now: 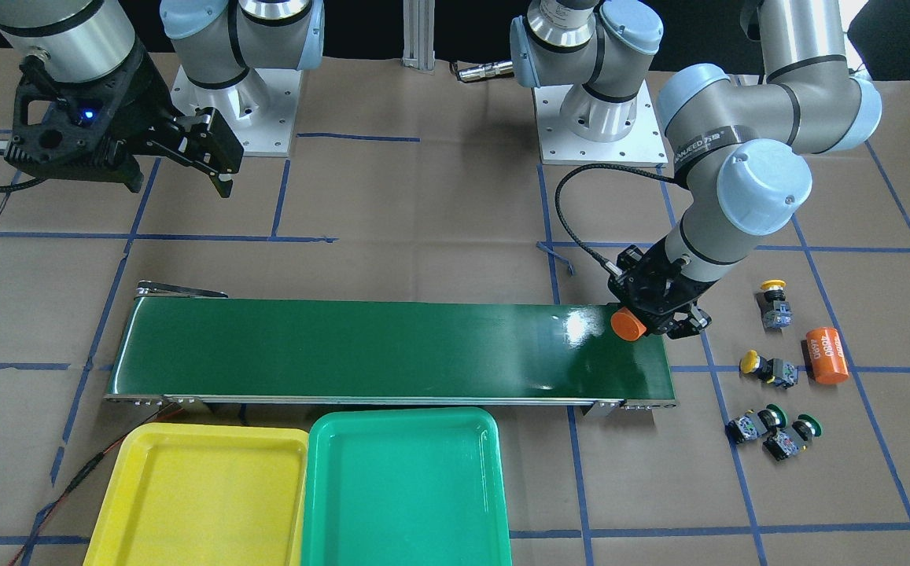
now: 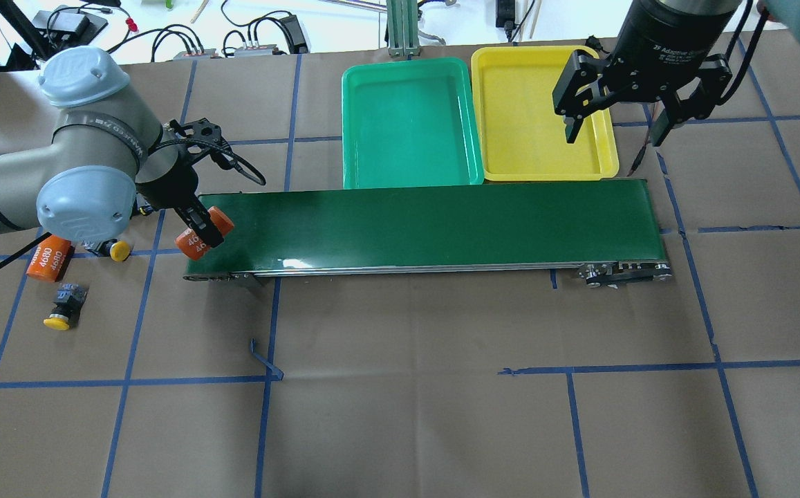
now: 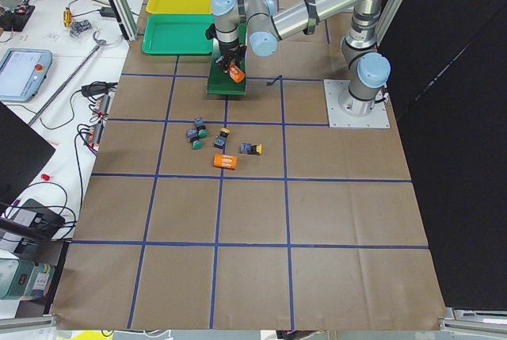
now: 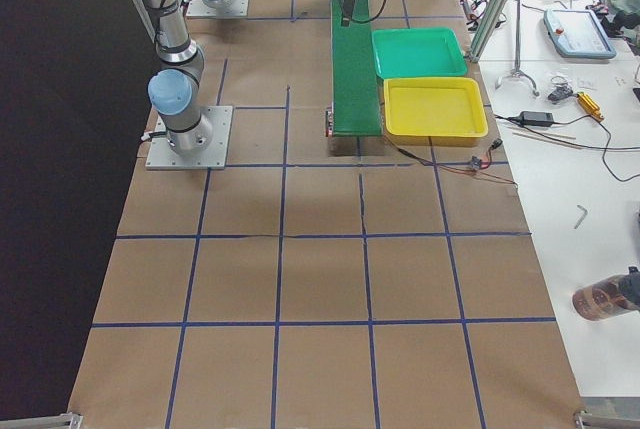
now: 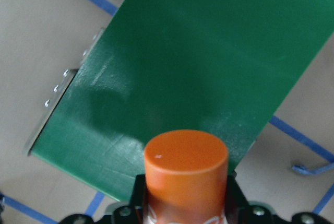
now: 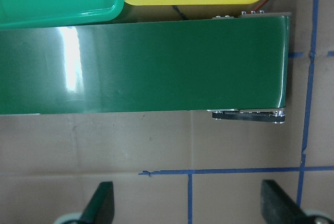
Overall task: Sort buttons by color to trays
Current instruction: 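Place the orange cell on the belt with left gripper while right lowers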
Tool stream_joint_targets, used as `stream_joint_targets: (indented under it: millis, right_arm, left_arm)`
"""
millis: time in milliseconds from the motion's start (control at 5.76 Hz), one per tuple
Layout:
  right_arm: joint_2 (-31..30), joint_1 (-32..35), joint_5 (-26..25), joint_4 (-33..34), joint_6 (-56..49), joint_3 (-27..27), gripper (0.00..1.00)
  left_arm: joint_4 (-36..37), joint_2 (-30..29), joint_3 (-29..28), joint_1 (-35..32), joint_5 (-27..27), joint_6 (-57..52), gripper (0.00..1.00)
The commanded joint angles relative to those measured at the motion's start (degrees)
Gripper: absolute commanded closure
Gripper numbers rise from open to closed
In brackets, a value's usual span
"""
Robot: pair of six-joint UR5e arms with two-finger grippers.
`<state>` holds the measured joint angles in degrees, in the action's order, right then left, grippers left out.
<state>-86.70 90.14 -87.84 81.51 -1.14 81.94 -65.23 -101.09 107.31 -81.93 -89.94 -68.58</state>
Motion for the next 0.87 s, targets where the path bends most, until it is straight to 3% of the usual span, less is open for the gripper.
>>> stream_joint_targets:
  millis: [0,174,521,695]
  right_arm:
    - [0.57,0.13,0.12,0.31,-18.19,2.24,0.00]
    - [0.57,0.13,0.21,1.53,-24.20,4.52,0.00]
    - [-0.13,0.39,-0.05,1.98,-41.32,7.08,0.00]
    - [0.21,2.13,1.69,3.38,-58.45,8.40,0.00]
  left_arm:
    - [0.63,-0.68,0.27,-1.56,-0.15,-19.50,0.93]
    - [2.02,-0.95,0.36,-2.18,-0.15,-26.71,0.93]
    - [5.27,-3.23,0.18,-2.54,-0.15,-26.78,0.84]
    - [5.64,-3.76,0.18,-2.54,0.29,-26.61,0.19]
